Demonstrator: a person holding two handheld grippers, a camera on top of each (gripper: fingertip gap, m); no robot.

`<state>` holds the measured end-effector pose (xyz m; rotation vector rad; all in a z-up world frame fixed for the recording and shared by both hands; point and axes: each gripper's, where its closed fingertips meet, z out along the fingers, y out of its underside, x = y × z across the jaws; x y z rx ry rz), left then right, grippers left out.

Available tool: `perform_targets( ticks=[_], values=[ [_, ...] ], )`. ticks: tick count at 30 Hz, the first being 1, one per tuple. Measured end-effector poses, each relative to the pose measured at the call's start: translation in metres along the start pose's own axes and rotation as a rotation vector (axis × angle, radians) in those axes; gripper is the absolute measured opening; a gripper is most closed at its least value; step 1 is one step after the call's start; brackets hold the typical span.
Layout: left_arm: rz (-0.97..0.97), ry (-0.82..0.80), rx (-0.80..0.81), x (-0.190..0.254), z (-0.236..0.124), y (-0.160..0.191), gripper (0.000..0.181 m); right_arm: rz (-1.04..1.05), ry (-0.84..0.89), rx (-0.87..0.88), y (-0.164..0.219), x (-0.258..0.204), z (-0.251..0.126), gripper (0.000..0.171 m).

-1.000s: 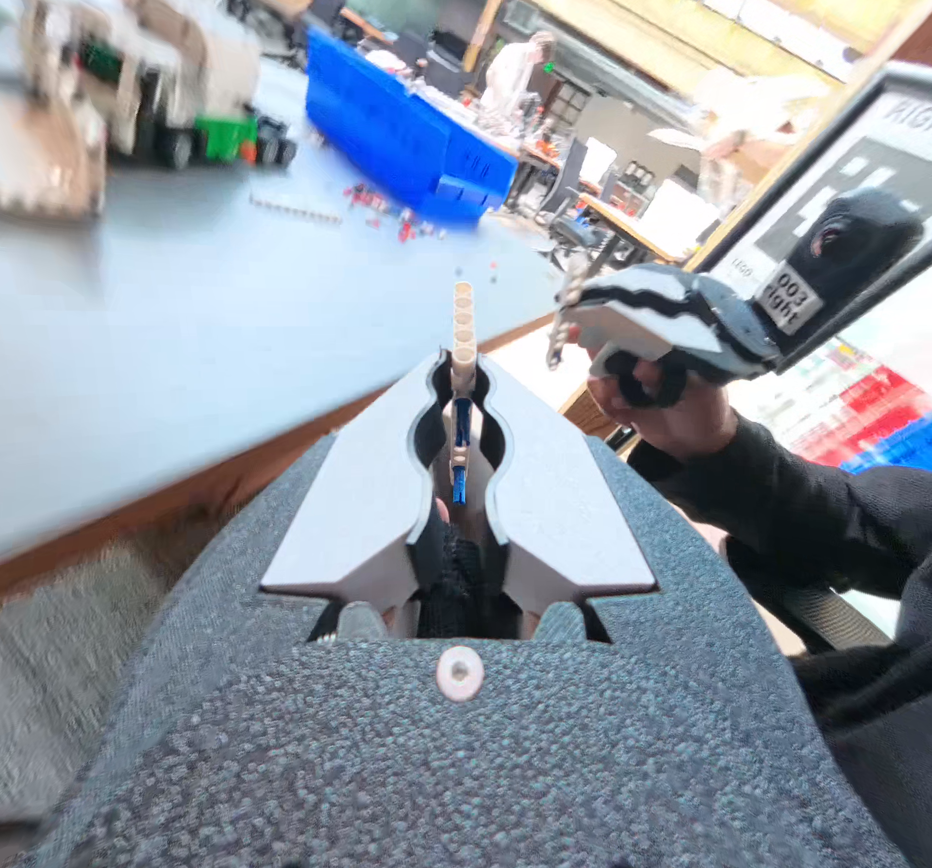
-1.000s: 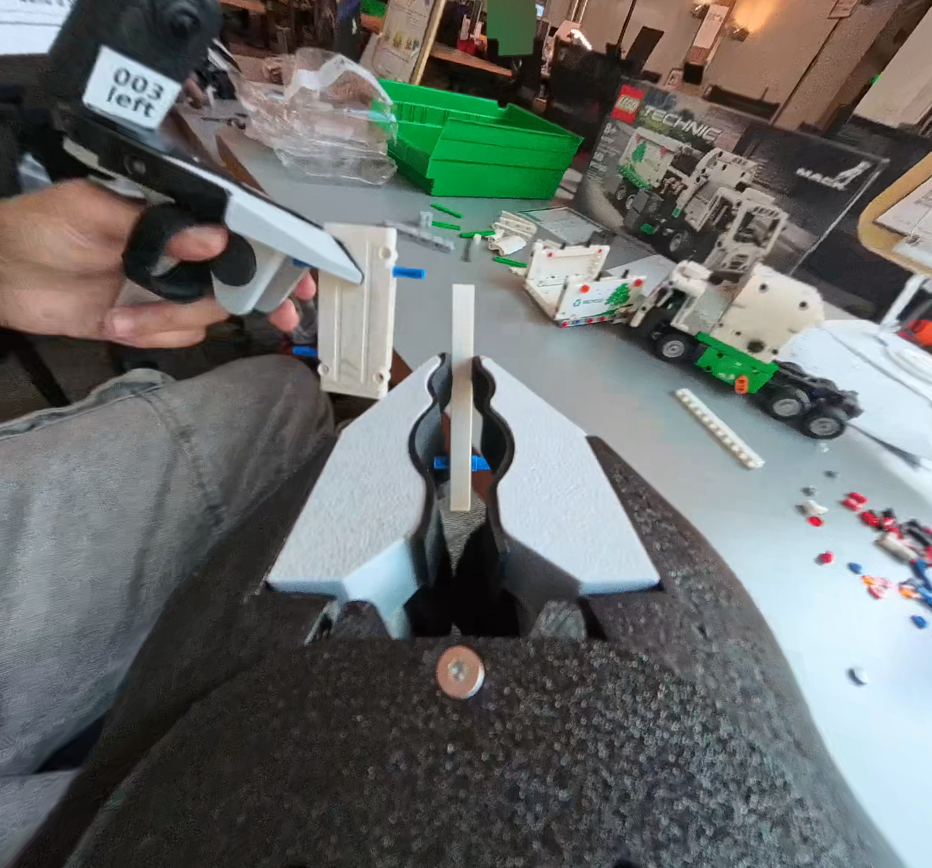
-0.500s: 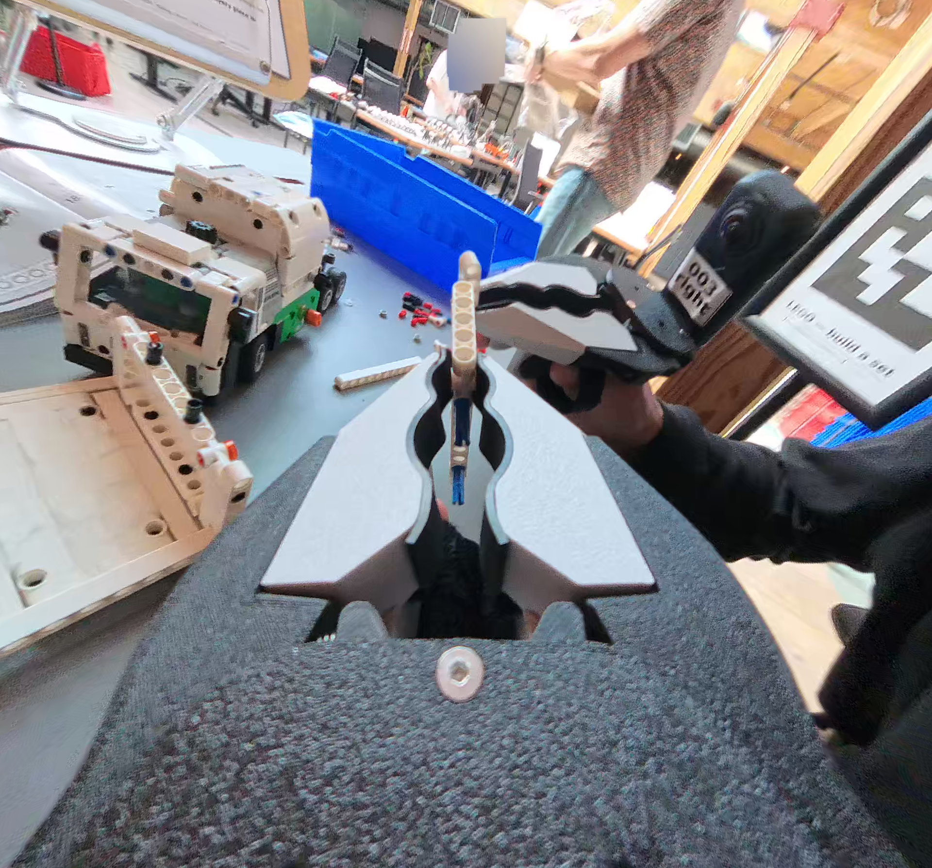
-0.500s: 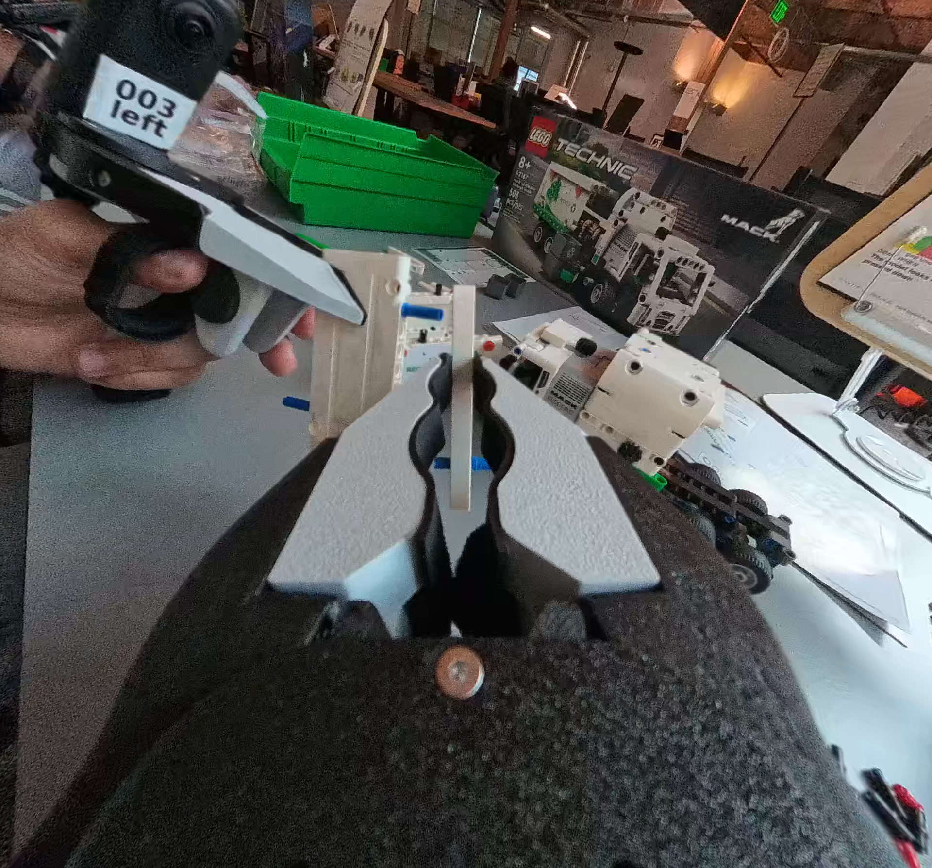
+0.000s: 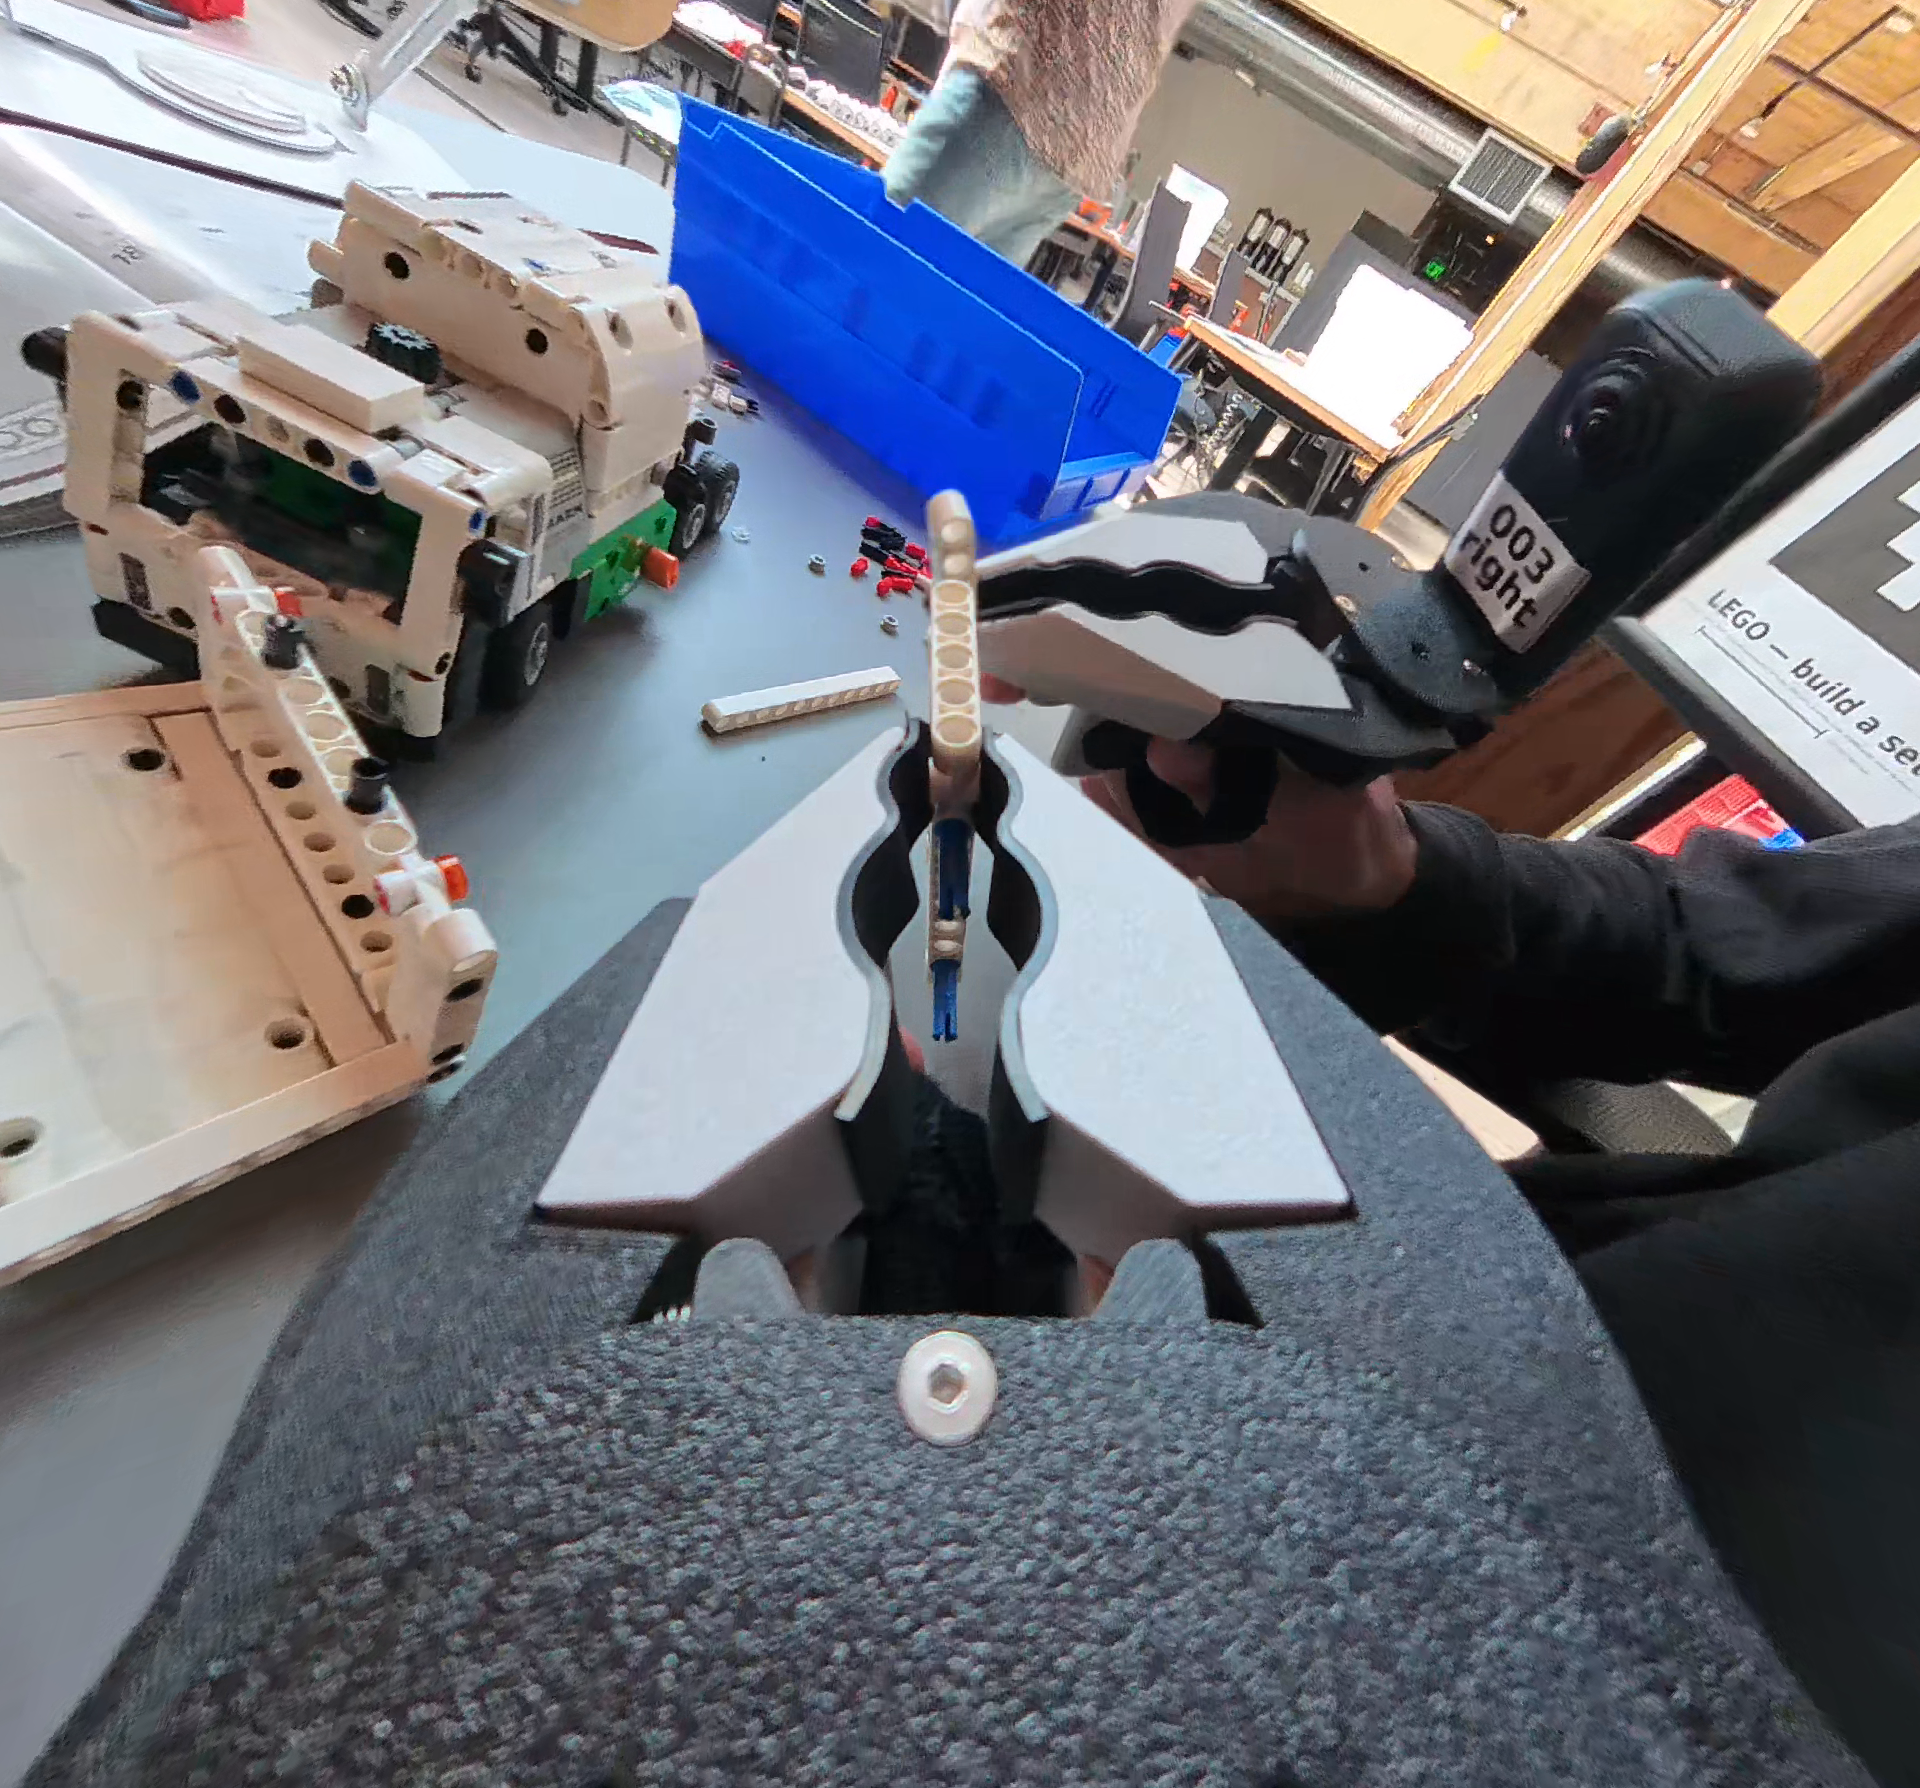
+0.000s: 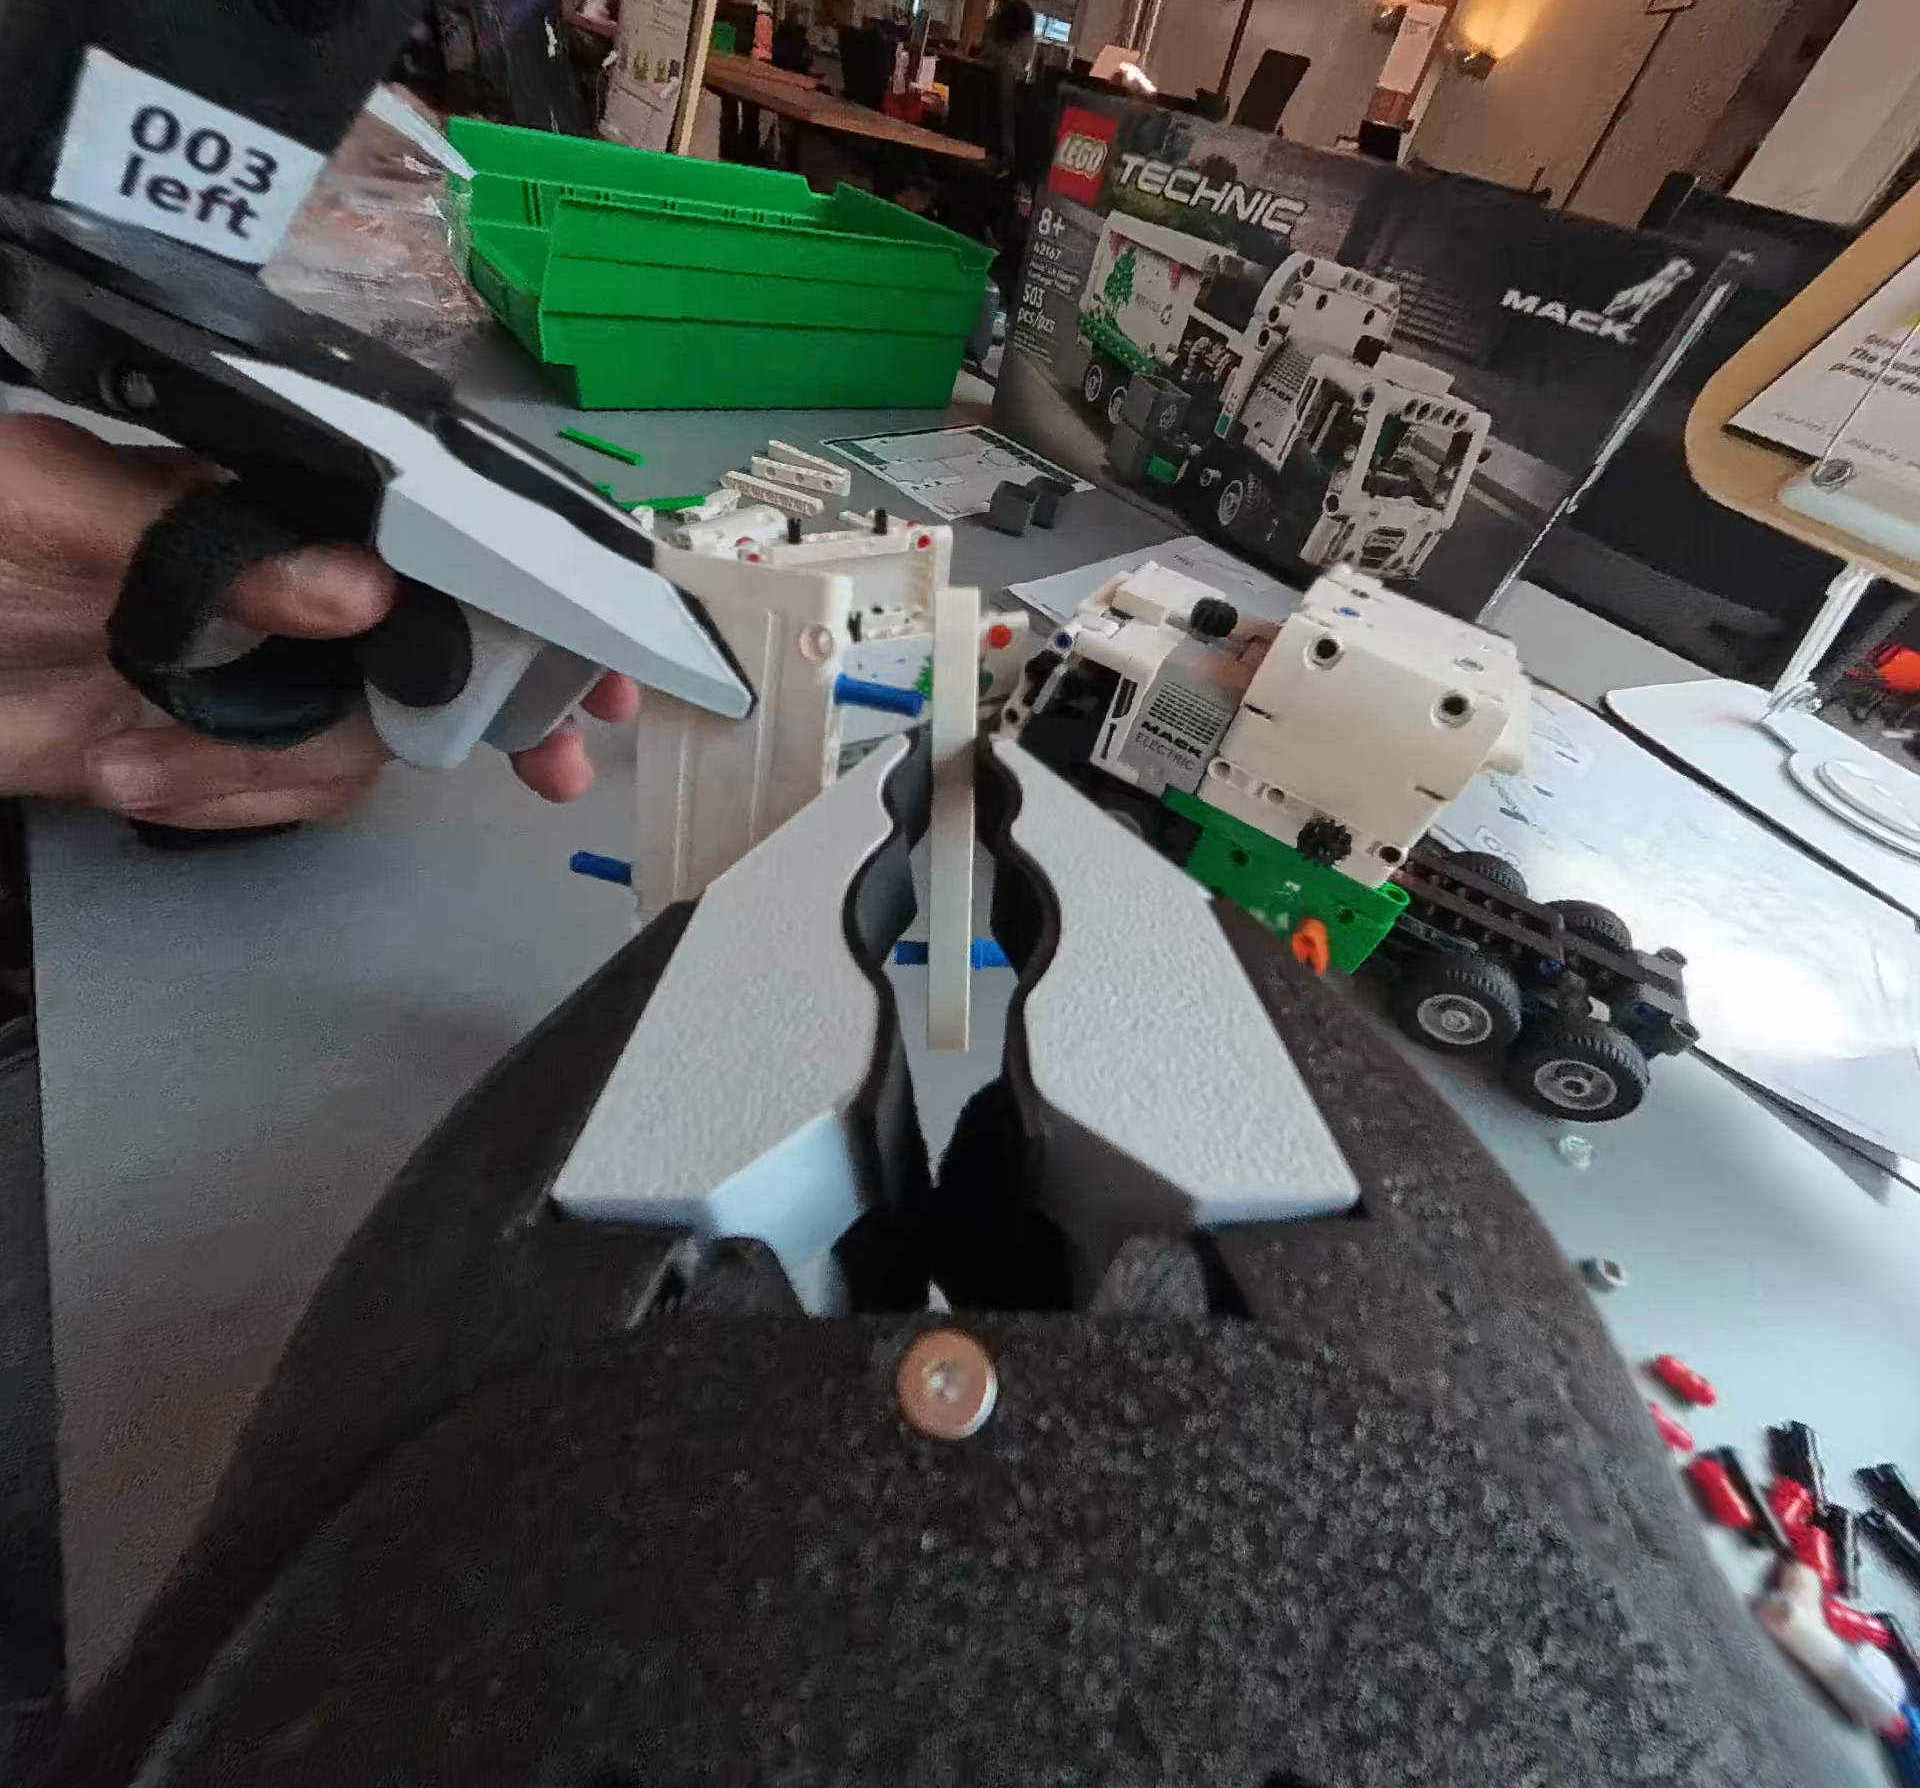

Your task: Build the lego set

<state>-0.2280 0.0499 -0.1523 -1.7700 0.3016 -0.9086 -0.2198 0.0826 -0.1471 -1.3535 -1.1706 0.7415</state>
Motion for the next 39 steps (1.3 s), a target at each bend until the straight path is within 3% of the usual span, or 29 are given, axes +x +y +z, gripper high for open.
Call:
perform_targets(
  ticks=[11,32,37,39],
  values=[
    [0.022,-0.029,0.000,0.003,0.005,0.000,0.004,0.010,-0.010,0.007,0.004,0.000,-0.004,0.006],
    [-0.077,-0.008,0.057,0.005,0.003,-0.004,0.004,-0.217,0.089,-0.015,0.002,-0.009,-0.002,0.006],
    [-0.125,0.056,0.066,0.006,0.000,-0.006,0.004,-0.008,-0.044,-0.013,0.000,-0.013,-0.005,0.009],
    [-0.105,0.104,0.059,0.011,-0.002,-0.006,0.004,0.083,-0.172,0.001,-0.005,-0.015,-0.011,0.019]
  ],
)
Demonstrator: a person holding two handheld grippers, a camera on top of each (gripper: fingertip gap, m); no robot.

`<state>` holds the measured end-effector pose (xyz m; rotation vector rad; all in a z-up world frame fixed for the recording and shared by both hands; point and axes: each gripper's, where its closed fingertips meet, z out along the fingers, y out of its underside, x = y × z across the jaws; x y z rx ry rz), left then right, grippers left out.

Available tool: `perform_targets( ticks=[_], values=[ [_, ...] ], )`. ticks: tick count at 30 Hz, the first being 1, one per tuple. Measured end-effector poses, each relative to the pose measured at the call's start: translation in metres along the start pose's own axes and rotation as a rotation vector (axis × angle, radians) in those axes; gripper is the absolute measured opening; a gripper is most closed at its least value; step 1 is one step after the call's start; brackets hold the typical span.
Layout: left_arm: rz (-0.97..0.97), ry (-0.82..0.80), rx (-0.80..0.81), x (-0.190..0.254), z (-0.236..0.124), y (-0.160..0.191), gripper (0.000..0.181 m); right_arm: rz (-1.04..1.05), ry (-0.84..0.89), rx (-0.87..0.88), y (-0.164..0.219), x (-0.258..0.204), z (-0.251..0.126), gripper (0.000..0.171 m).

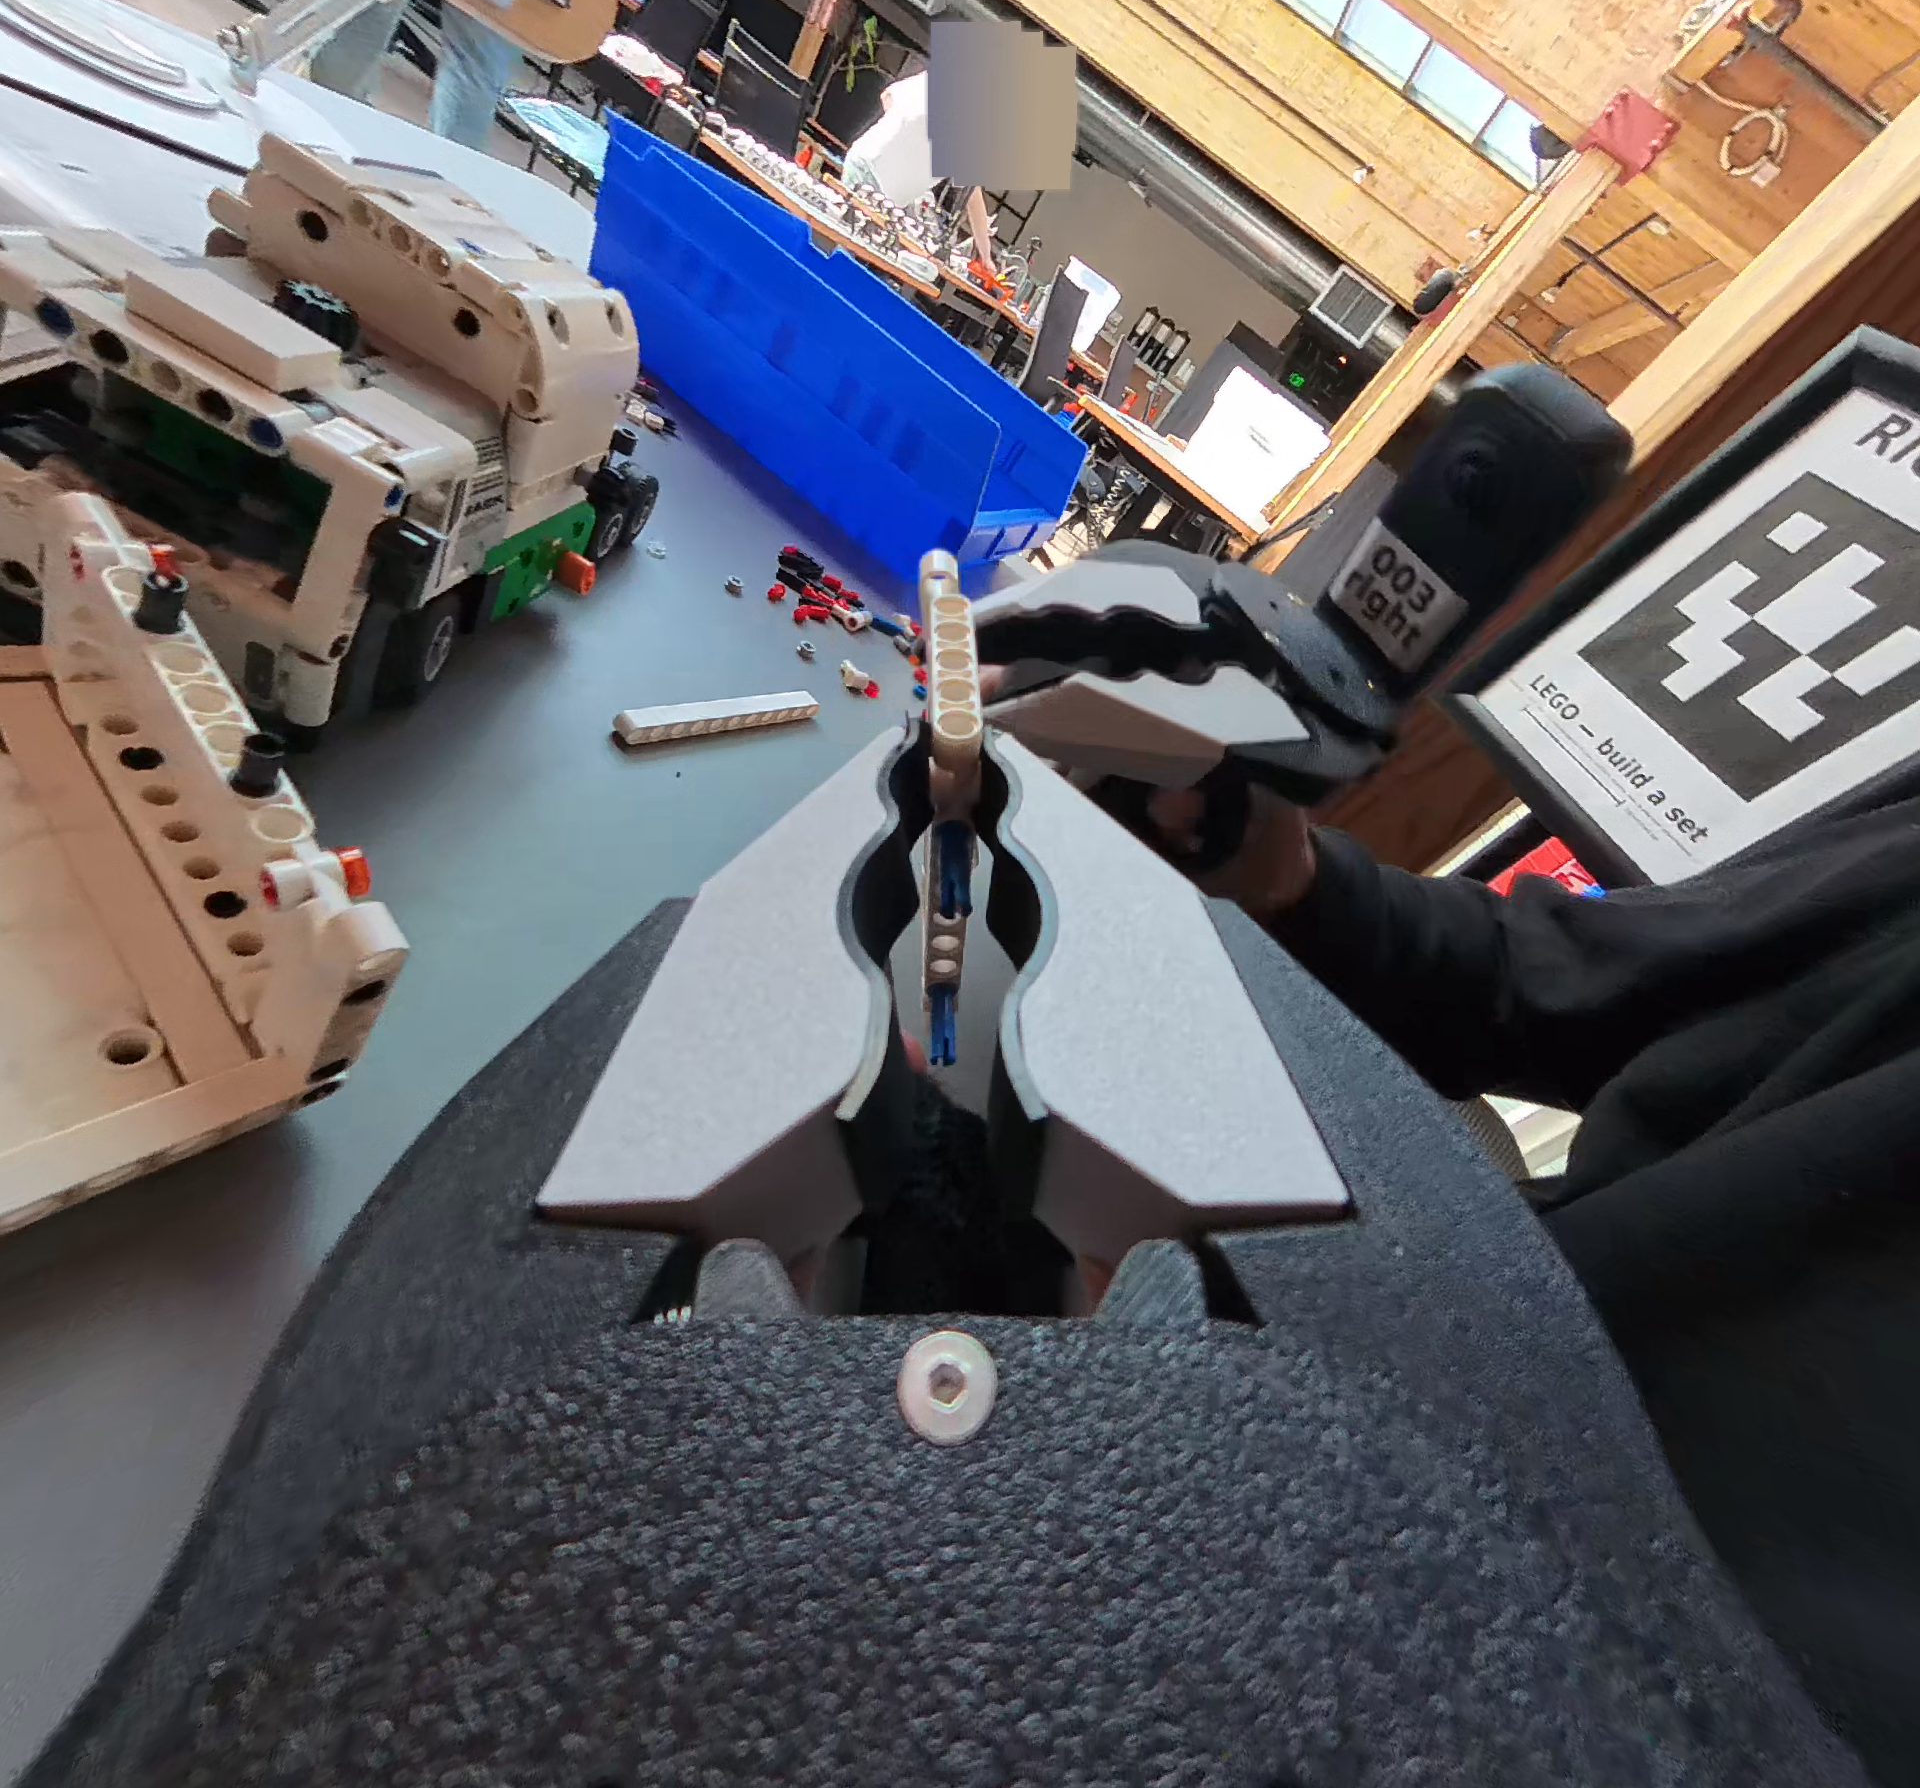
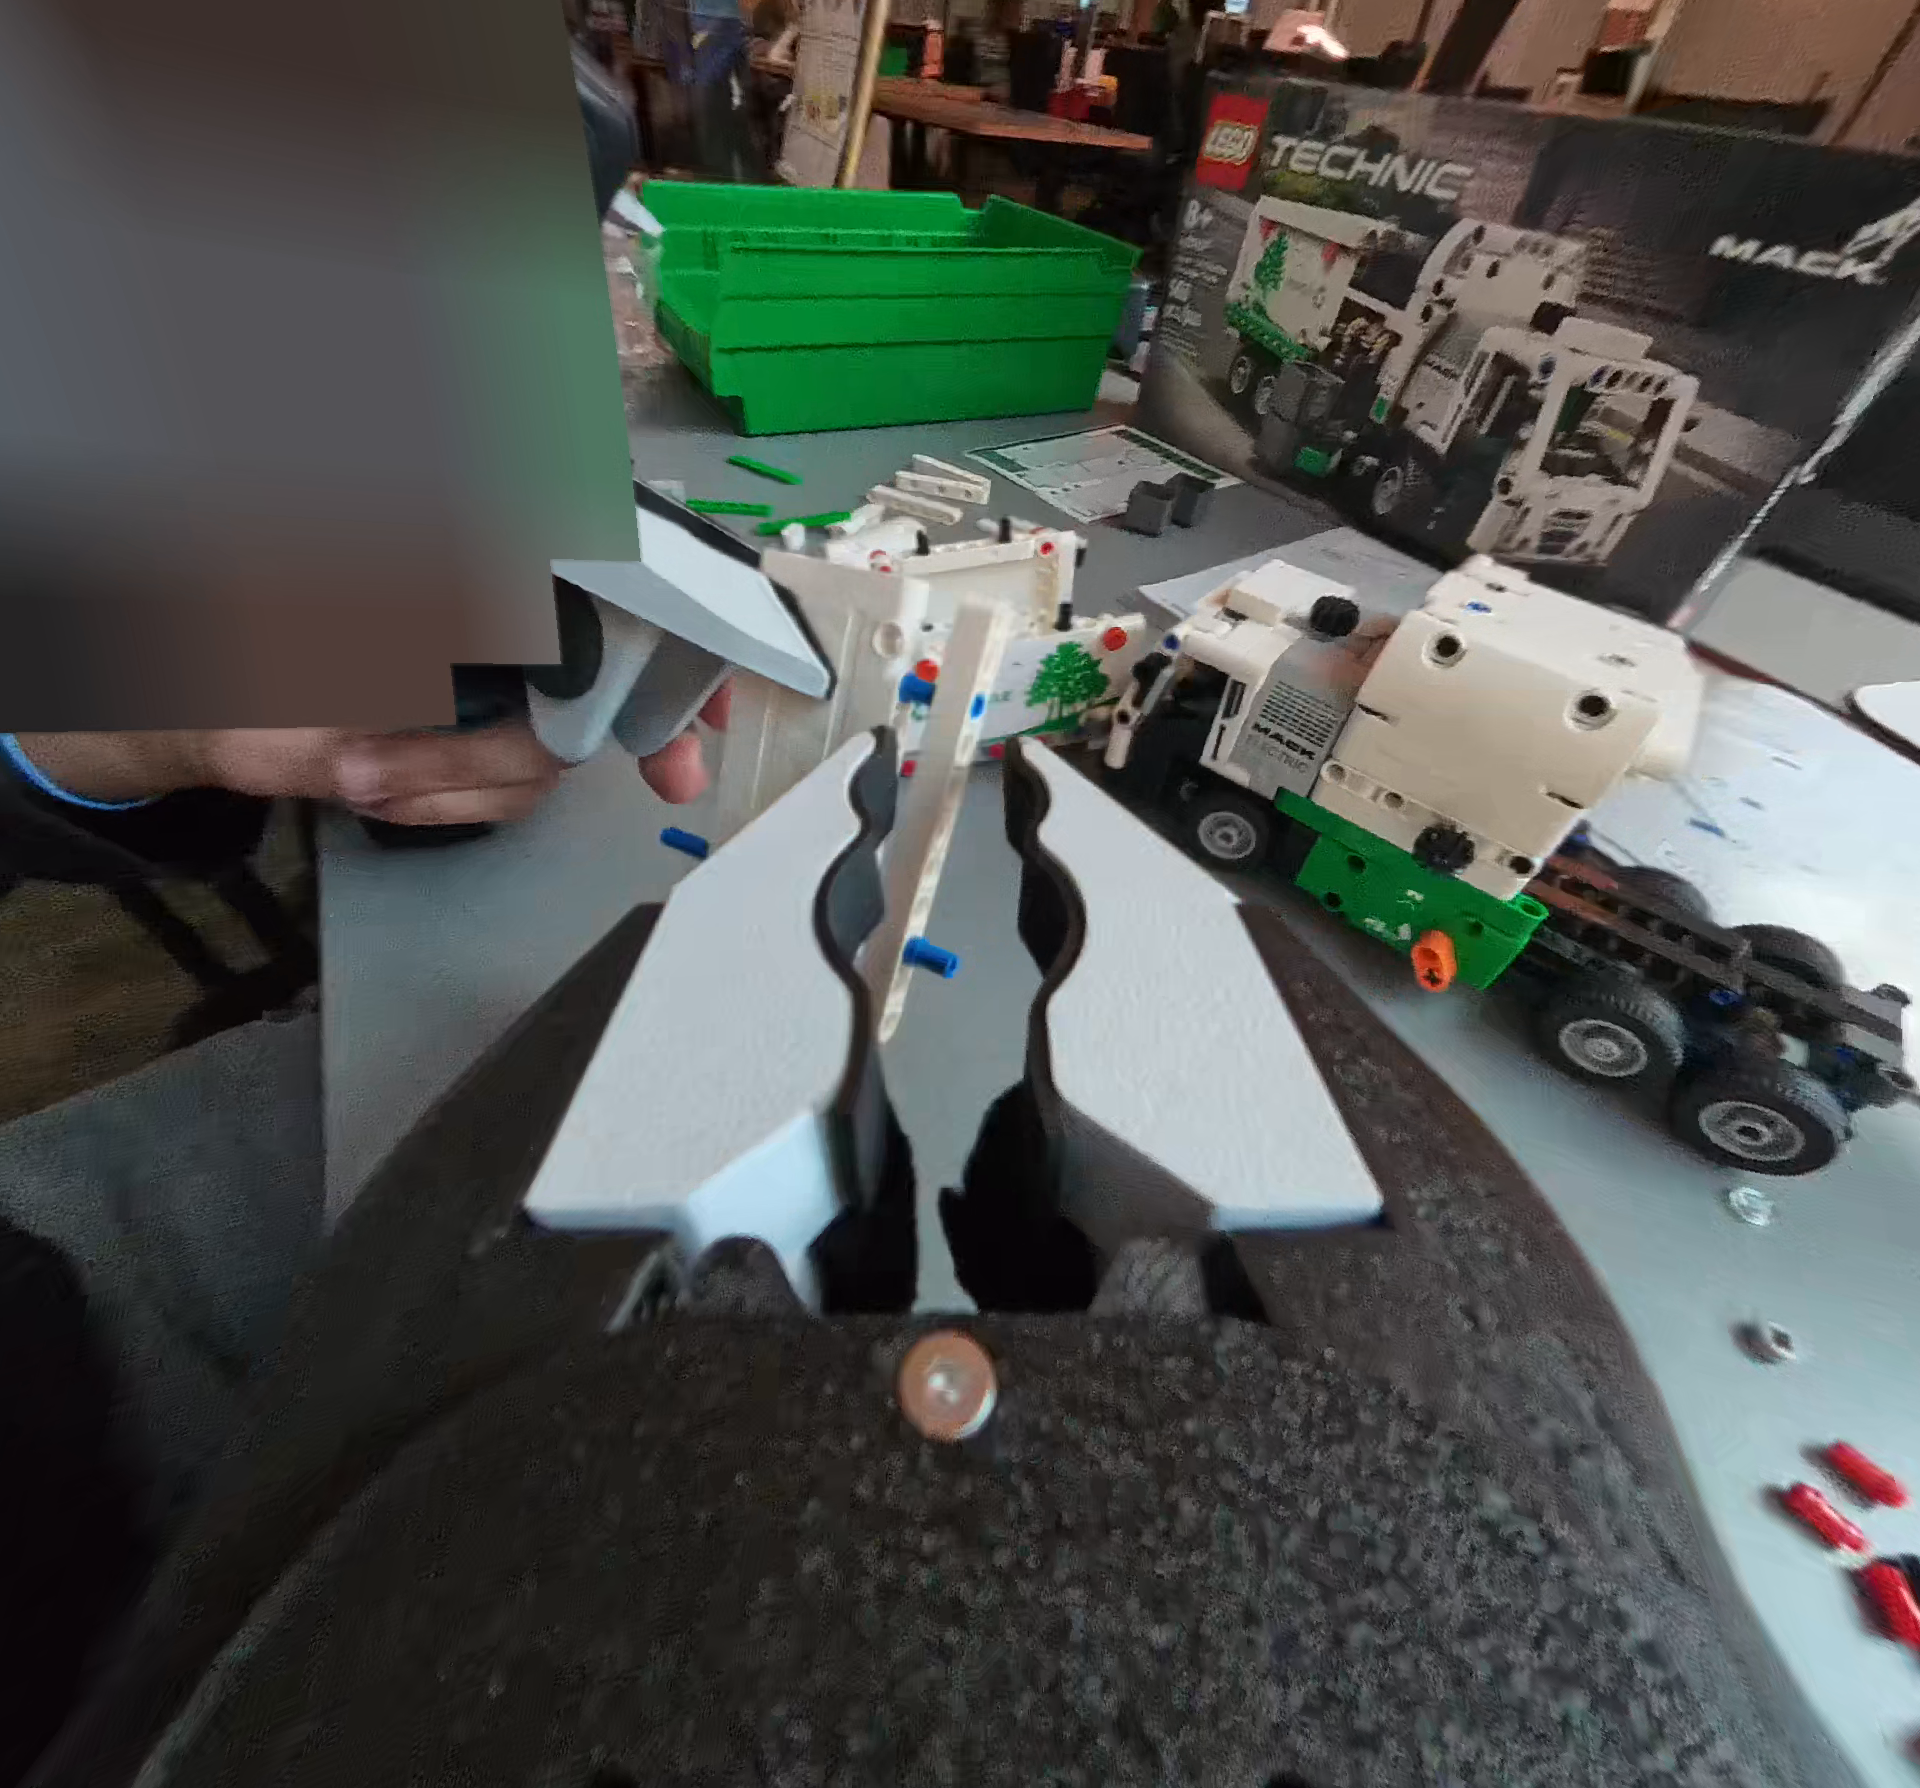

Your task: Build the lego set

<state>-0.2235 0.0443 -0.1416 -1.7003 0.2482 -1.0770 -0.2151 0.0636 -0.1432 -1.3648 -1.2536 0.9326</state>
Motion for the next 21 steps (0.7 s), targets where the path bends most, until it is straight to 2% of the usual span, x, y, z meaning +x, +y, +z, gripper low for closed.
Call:
perform_targets(
  ticks=[2,4,7,9,12,16,19,21],
  values=[
    [0.012,0.071,-0.017,0.007,-0.002,0.000,0.004,0.111,-0.175,0.004,-0.005,-0.008,-0.007,0.029],
    [-0.003,0.111,-0.018,0.010,-0.003,0.000,0.004,0.164,-0.320,-0.048,-0.001,-0.019,-0.012,0.026],
    [-0.026,0.156,-0.005,0.013,-0.005,-0.002,0.004,0.167,-0.427,-0.127,0.014,-0.032,-0.015,0.021],
    [-0.044,0.194,-0.004,0.016,-0.006,-0.003,0.004,0.177,-0.427,-0.105,0.013,-0.031,-0.016,0.010],
    [-0.058,0.237,0.007,0.020,-0.007,-0.005,0.004,0.269,-0.506,-0.082,0.007,-0.033,-0.021,0.008],
    [-0.042,0.207,0.043,0.019,-0.006,-0.008,0.009,0.342,-0.474,-0.009,-0.005,-0.027,-0.019,0.007],
    [-0.012,0.221,-0.018,0.025,-0.001,0.001,0.021,0.391,-0.472,0.045,-0.018,-0.028,-0.020,0.006],
    [0.004,0.233,-0.045,0.030,0.003,0.006,0.019,0.408,-0.469,0.069,-0.024,-0.031,-0.019,0.006]
  ],
)
